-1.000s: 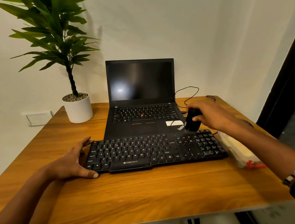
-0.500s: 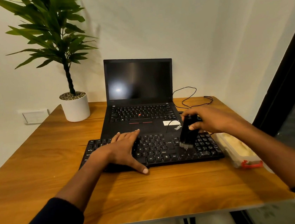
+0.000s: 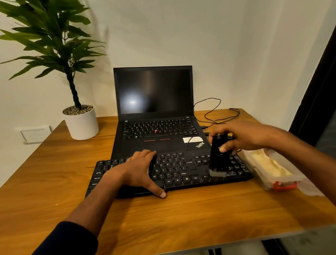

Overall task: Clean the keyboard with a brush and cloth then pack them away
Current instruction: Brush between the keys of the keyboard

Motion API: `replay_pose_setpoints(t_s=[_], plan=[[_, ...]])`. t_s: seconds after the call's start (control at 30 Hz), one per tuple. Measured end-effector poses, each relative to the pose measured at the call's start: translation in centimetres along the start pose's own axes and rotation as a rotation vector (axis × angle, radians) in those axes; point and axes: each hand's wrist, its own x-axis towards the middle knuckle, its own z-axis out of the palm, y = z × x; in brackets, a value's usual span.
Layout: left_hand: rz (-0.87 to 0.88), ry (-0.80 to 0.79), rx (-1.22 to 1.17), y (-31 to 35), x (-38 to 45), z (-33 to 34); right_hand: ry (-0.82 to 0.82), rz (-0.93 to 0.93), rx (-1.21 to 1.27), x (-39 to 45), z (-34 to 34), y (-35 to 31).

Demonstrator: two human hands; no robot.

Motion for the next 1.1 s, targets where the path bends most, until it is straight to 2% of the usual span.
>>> replay_pose_setpoints(t_s=[0.13,0.27,0.37,0.67,0.83,1.0,1.1], plan=[[-0.010,-0.019,0.006,0.2,-0.2,-0.1,0.057,-0.009,-0.015,0.5,0.5,-0.6],[-0.018,-0.015,0.010,0.0,0.1,-0.1,0.321,-0.003,-0.122,2.0,2.2,-0.4],[-0.017,-0.014,0.021,-0.1,0.3,-0.1,0.478,-0.094,-0.131,1.7,2.4,-0.1],[-0.018,-0.010,0.019,-0.6,0.6,0.1,0.024,-0.112,-0.107,-2.6,1.5,-1.1],[-0.020,-0.011,0.008,-0.6,0.6,0.1,0.118,-0.070,-0.093,-1.8,2.4,-1.0],[-0.030,-0.024,0.021,-0.3,0.7,-0.2,0.376,-0.063,-0.161,-0.4,2.8,0.0],[-0.031,-0.026,0.017,0.0,0.4,-0.2,0.442,-0.084,-0.136,-0.5,3.0,0.1]])
